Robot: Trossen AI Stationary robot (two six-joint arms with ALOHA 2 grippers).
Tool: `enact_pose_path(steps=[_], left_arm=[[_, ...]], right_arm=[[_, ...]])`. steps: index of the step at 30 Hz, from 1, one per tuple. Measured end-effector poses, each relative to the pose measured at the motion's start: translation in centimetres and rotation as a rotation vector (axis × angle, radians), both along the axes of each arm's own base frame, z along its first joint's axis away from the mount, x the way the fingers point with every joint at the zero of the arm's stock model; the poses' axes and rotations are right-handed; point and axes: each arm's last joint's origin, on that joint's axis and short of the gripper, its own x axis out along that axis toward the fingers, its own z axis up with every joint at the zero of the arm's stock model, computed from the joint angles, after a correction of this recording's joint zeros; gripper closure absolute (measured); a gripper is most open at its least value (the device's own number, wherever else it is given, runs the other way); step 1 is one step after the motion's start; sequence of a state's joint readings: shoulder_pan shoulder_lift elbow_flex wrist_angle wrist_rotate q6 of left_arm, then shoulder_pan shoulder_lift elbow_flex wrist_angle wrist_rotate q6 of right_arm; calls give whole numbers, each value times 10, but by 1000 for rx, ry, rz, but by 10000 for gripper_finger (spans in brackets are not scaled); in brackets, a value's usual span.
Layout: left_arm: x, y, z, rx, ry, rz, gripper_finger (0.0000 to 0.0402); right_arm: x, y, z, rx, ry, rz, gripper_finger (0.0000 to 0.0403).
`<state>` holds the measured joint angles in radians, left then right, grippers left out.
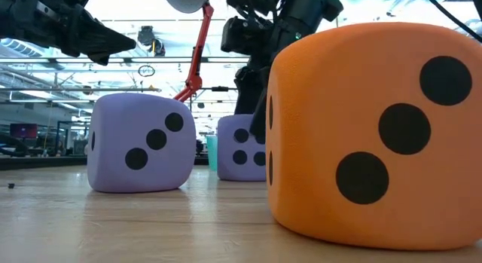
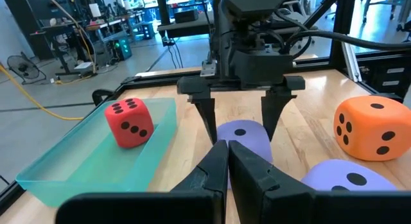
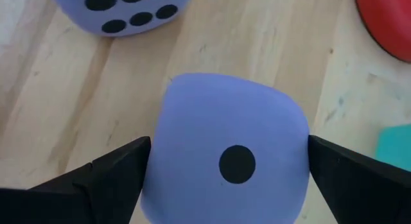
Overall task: Pick & Place Dice
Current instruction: Put the light purple die into the green bin
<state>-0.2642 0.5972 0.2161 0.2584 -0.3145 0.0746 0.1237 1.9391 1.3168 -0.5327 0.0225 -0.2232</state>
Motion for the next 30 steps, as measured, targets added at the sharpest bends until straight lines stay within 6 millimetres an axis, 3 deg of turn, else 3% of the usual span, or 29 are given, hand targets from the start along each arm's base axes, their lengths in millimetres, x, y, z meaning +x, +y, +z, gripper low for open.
enact_pose_path(steps=[12,15,24,30], left_arm=[[0,0,0,0,0,0,376],[0,0,0,0,0,0,376],[0,0,0,-1,-3,1,376],[0,0,3,-5,-26,2,376]], right_arm=[[-10,-8,-20,50,-23,-56,7],[-9,-8,-18,53,-63,-73,7],[-17,-21,39,32,-259,-74,7],[-27,-47,89,-88,-452,-184,7]])
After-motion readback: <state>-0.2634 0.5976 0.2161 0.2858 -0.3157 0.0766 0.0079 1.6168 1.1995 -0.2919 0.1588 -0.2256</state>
